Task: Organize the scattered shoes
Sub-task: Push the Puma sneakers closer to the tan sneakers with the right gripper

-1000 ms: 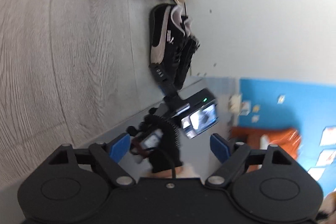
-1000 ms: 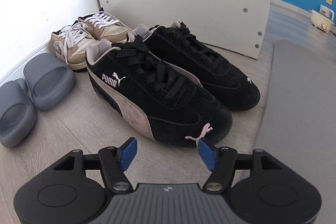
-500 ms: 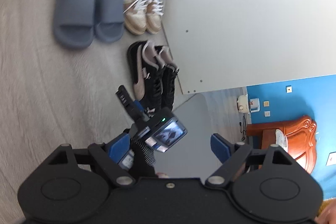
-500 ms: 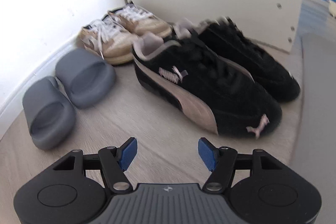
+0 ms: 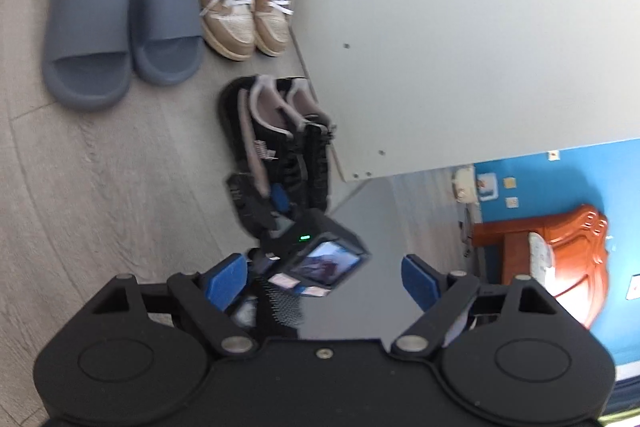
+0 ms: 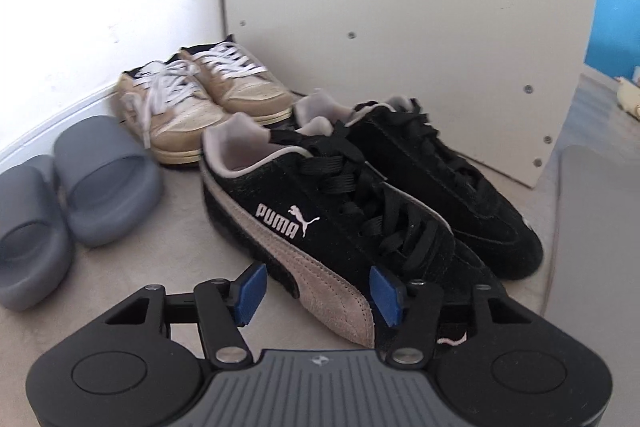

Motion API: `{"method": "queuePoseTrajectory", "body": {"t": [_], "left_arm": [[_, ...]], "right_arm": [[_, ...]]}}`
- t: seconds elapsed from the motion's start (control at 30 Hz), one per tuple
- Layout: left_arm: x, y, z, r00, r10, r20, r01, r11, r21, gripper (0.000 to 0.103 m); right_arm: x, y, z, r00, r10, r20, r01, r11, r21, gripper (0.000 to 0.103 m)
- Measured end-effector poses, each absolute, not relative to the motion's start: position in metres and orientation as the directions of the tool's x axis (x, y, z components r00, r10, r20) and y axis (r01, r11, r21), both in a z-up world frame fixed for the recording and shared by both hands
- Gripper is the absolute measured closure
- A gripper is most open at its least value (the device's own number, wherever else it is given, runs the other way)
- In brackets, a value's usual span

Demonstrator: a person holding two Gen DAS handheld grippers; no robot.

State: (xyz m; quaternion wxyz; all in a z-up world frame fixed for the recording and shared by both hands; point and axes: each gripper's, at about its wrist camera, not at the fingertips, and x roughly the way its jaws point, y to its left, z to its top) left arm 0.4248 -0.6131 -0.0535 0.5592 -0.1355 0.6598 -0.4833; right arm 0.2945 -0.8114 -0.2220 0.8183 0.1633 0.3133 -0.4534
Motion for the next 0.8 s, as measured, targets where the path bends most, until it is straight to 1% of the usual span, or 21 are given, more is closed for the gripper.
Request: {"method": "queuePoseTrajectory", "body": {"t": [0.23, 0.3, 0.47, 0.67, 0.8], "left_arm": [[0.420, -0.621, -0.086, -0.379, -0.715, -0.587, 0.297, 0.507, -0.809, 0.018], [0.418, -0.624, -0.085, -0.363, -0.712, -0.602, 0.325, 0.509, -0.798, 0.018], [0.412, -0.629, -0.079, -0.299, -0.677, -0.673, 0.419, 0.540, -0.730, 0.018], [0.410, -0.629, -0.084, -0.240, -0.654, -0.717, 0.435, 0.588, -0.682, 0.018], [0.410, -0.627, -0.090, -0.238, -0.652, -0.720, 0.421, 0.599, -0.681, 0.018]], "right_arm": [[0.300, -0.842, -0.227, 0.402, -0.640, -0.655, 0.813, 0.579, -0.067, 0.041], [0.302, -0.848, -0.230, 0.405, -0.647, -0.646, 0.811, 0.581, -0.073, 0.041], [0.308, -0.857, -0.230, 0.404, -0.654, -0.640, 0.820, 0.569, -0.063, 0.040], [0.306, -0.861, -0.229, 0.437, -0.641, -0.631, 0.810, 0.585, -0.033, 0.037], [0.299, -0.851, -0.224, 0.485, -0.611, -0.626, 0.772, 0.635, -0.021, 0.038]]}}
